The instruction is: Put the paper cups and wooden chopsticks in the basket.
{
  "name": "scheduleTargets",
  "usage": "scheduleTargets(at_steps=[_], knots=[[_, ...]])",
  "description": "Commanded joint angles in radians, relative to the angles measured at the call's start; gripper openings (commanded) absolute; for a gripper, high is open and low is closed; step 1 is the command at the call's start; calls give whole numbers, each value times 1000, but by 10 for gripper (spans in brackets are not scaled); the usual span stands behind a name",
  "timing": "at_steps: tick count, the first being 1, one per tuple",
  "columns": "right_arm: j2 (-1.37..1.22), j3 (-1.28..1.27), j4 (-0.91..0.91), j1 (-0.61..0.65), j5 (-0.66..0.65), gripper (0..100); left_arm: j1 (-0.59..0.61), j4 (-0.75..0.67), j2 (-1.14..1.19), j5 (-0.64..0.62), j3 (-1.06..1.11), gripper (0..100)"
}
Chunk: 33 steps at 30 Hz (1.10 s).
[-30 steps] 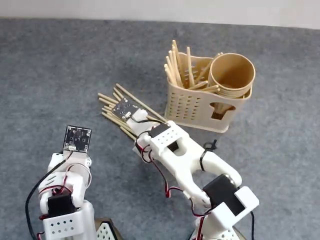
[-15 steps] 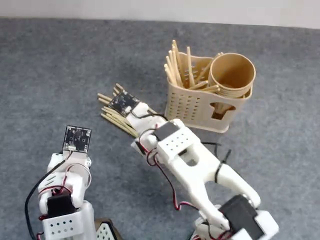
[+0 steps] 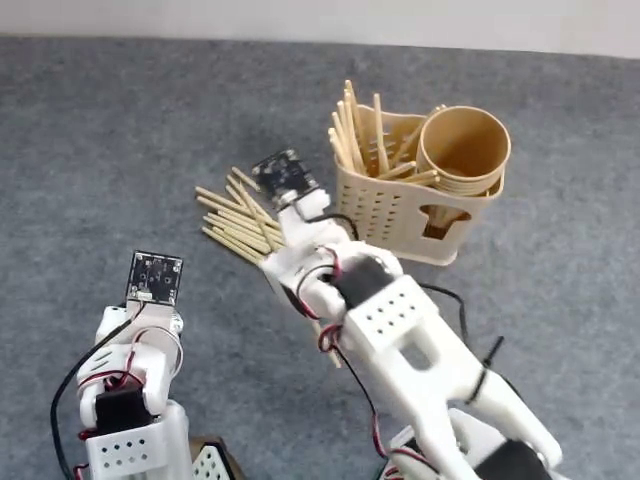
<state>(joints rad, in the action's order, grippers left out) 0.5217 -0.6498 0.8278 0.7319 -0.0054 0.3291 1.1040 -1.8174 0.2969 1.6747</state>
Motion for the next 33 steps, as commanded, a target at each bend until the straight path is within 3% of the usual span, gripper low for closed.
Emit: scheduleTargets(at_steps=[1, 7, 15, 21, 33], knots=[[137, -10, -2, -24, 69, 5, 5, 0, -13, 3, 21, 88], [348, -136, -130, -90, 126, 5, 5, 0, -13, 3, 21, 88], [677, -440, -475, -99, 124, 5, 13, -2, -13, 3, 21, 88], [868, -575, -714, -189, 127, 5, 16, -2, -13, 3, 21, 88], [970, -615, -1012, -209, 124, 5, 15, 0, -13, 3, 21, 88]])
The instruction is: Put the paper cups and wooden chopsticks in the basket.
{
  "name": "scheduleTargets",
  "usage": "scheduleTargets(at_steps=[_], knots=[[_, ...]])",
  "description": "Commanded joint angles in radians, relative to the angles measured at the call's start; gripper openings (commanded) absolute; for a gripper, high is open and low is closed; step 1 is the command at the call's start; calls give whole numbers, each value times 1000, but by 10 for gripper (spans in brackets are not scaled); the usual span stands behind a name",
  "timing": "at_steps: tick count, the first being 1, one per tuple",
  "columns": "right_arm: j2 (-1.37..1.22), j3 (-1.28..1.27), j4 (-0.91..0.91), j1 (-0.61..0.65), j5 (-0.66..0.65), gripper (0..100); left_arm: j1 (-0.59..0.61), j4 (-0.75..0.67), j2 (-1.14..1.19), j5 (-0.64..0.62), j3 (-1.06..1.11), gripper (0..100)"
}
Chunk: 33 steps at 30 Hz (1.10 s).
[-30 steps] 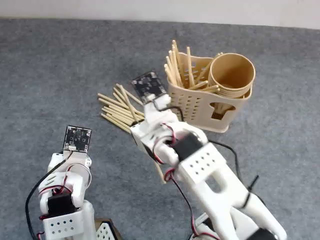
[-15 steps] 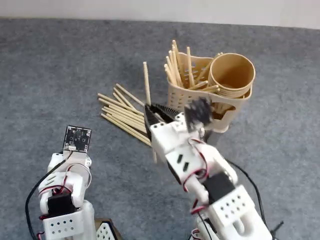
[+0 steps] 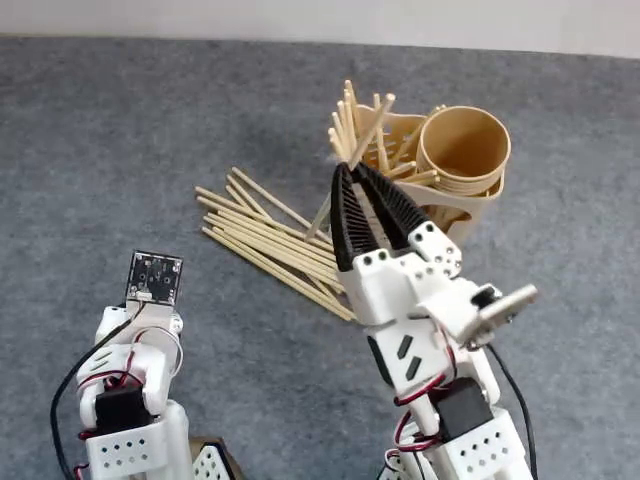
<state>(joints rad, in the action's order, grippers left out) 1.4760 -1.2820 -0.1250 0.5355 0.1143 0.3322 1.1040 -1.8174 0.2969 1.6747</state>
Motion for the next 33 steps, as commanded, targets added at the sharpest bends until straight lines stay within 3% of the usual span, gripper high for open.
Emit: scheduleTargets(at_steps=[1, 13, 19, 33], knots=[[16, 19, -70, -15, 5, 5, 8, 0, -12, 3, 21, 88], [15, 137, -76, -265, 5, 5, 4, -3, -7, 3, 21, 88], [-18, 188, -76, -275, 3, 5, 4, -5, -7, 3, 21, 88], [-473, 496, -76, -309, 3, 5, -25, 0, -7, 6, 21, 88]])
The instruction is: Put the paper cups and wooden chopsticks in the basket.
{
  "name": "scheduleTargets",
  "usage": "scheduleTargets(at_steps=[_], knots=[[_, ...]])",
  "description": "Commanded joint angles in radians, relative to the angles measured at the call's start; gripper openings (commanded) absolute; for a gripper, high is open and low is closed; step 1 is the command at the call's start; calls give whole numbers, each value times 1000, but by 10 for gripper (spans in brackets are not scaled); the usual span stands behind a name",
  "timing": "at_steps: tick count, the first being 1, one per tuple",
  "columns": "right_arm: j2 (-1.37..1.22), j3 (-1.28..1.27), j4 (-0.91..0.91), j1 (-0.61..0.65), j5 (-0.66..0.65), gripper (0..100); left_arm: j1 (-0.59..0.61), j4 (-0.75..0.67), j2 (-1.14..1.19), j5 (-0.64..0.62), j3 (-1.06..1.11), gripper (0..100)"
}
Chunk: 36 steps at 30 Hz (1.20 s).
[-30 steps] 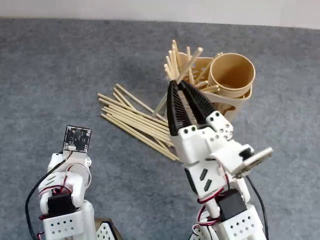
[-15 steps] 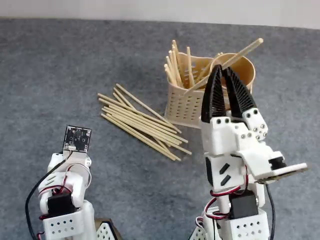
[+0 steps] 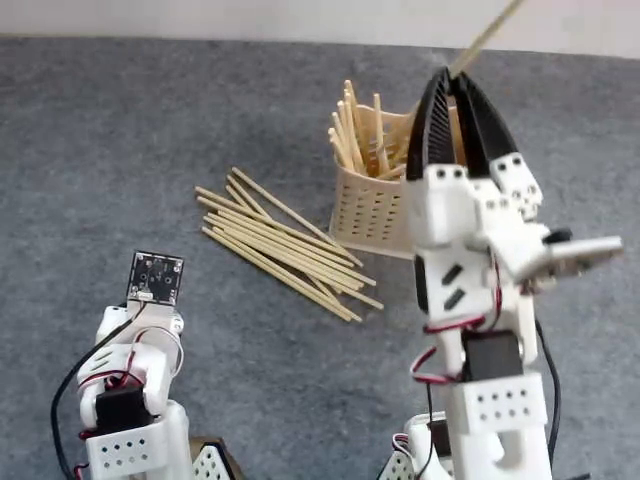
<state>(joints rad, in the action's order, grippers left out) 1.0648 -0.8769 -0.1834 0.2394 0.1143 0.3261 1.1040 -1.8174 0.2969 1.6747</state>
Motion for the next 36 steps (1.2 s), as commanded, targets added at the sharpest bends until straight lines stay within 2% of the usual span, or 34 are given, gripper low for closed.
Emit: scheduleTargets(at_steps=[1, 3, 9, 14, 19, 21, 25, 33, 36], knots=[[-87, 102, -18, -13, 3, 5, -19, 0, -7, 6, 21, 88], [-136, 125, -24, -13, 3, 5, -19, 0, -7, 6, 21, 88], [-309, 131, -220, -13, 3, 5, -21, 0, -7, 6, 21, 88], [-418, 131, -220, -12, -2, 5, -21, 0, -7, 6, 21, 88], [-455, 120, -214, 45, -175, 7, -21, 0, -7, 6, 21, 88], [-453, 96, -180, 79, -224, 19, -21, 0, -7, 6, 21, 88], [-453, 77, -101, 127, -235, 94, -19, 0, -7, 8, 21, 88], [-357, 74, -25, 153, -235, 98, -18, 0, -7, 8, 21, 88], [-269, 77, 120, 188, -235, 98, -18, 0, -7, 8, 21, 88]])
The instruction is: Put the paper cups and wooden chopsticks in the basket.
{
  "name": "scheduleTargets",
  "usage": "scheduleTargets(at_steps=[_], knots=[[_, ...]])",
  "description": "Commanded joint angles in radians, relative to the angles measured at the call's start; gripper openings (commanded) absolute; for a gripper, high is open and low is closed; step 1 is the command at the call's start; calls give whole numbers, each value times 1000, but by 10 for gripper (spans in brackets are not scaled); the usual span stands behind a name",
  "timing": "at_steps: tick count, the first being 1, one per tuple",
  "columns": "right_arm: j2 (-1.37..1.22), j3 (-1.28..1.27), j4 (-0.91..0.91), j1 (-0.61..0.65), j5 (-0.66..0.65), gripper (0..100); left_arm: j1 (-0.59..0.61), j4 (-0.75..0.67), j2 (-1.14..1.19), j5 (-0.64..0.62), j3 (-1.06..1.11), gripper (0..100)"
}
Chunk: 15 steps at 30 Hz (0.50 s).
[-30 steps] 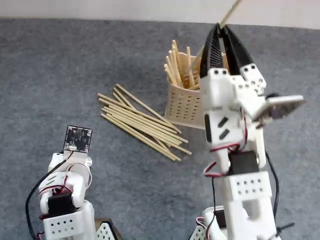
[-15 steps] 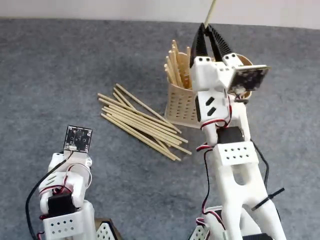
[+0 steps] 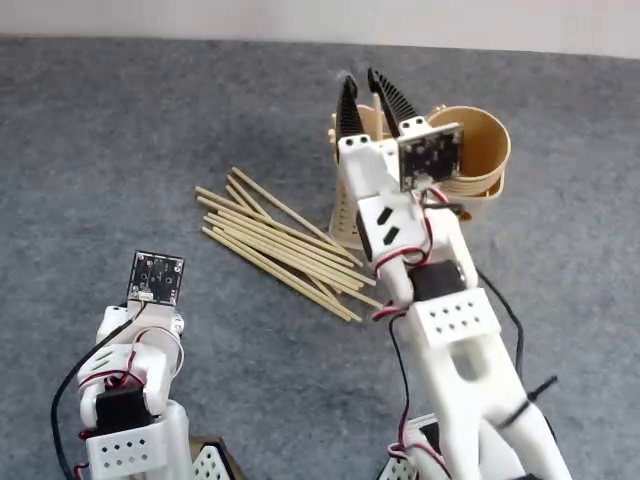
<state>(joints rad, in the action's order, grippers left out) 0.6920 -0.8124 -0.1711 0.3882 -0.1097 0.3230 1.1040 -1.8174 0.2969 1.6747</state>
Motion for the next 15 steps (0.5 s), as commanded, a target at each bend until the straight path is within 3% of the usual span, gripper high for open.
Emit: scheduleTargets(at_steps=[1, 8, 15], knots=[[130, 13, 185, 61, -11, 98, -15, 0, -7, 8, 21, 88], [268, 16, 492, 228, -14, 98, -13, 0, -7, 8, 21, 88], [180, 19, 671, 328, -17, 98, -13, 0, -7, 8, 21, 88]])
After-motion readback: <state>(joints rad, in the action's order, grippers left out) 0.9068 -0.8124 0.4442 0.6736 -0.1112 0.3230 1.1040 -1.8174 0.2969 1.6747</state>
